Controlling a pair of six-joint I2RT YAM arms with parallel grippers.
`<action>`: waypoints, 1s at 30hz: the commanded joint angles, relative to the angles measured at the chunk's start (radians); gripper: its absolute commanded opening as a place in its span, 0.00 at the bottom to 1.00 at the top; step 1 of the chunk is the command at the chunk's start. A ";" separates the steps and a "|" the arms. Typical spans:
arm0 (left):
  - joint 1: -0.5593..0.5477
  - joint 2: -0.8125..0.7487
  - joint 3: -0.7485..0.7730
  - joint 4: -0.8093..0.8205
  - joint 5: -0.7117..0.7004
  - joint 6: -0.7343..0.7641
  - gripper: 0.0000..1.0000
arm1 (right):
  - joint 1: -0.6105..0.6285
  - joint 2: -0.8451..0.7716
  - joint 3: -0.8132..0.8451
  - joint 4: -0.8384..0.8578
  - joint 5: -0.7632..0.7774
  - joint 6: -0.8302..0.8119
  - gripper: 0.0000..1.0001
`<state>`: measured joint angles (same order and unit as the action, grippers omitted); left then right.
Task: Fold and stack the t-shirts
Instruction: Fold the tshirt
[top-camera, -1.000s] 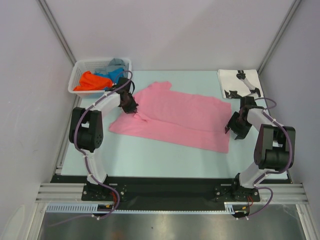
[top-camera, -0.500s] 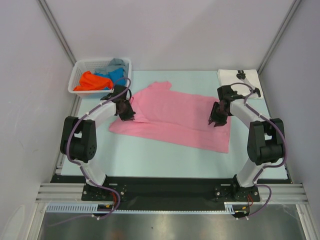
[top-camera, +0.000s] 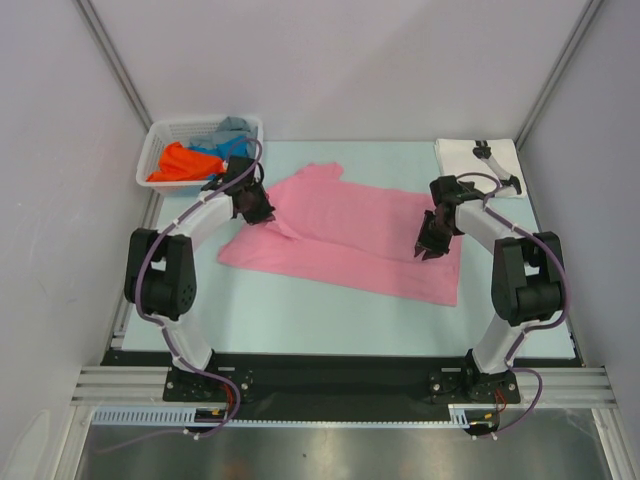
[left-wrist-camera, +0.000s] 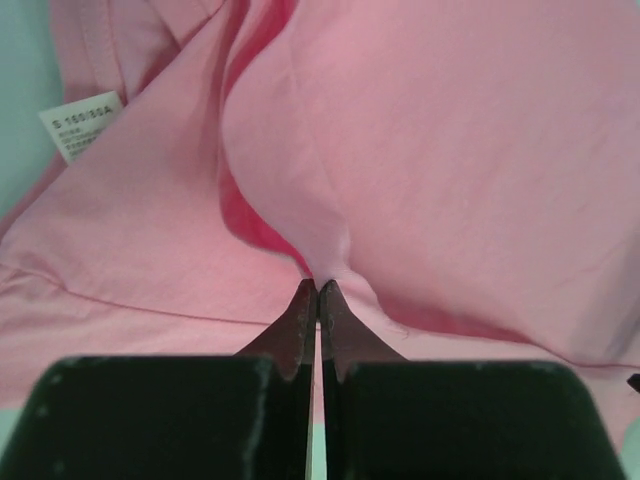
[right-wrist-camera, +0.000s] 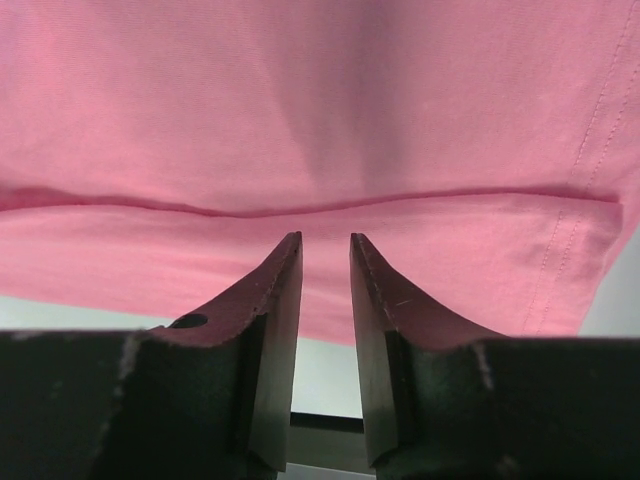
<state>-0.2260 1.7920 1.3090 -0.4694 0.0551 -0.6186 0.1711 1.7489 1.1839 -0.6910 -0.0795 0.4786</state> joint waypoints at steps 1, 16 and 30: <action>-0.004 0.027 0.049 -0.021 0.038 0.016 0.02 | -0.001 0.003 0.006 -0.001 -0.012 0.009 0.32; 0.002 -0.167 -0.004 -0.035 -0.052 0.137 0.68 | 0.109 0.050 0.120 0.111 -0.182 0.058 0.45; 0.275 -0.382 -0.387 0.024 0.046 0.027 0.38 | 0.474 0.397 0.502 0.443 -0.241 0.092 0.65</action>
<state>0.0021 1.4357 0.9749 -0.4881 0.0422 -0.5602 0.5735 2.1075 1.5883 -0.3523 -0.3721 0.5873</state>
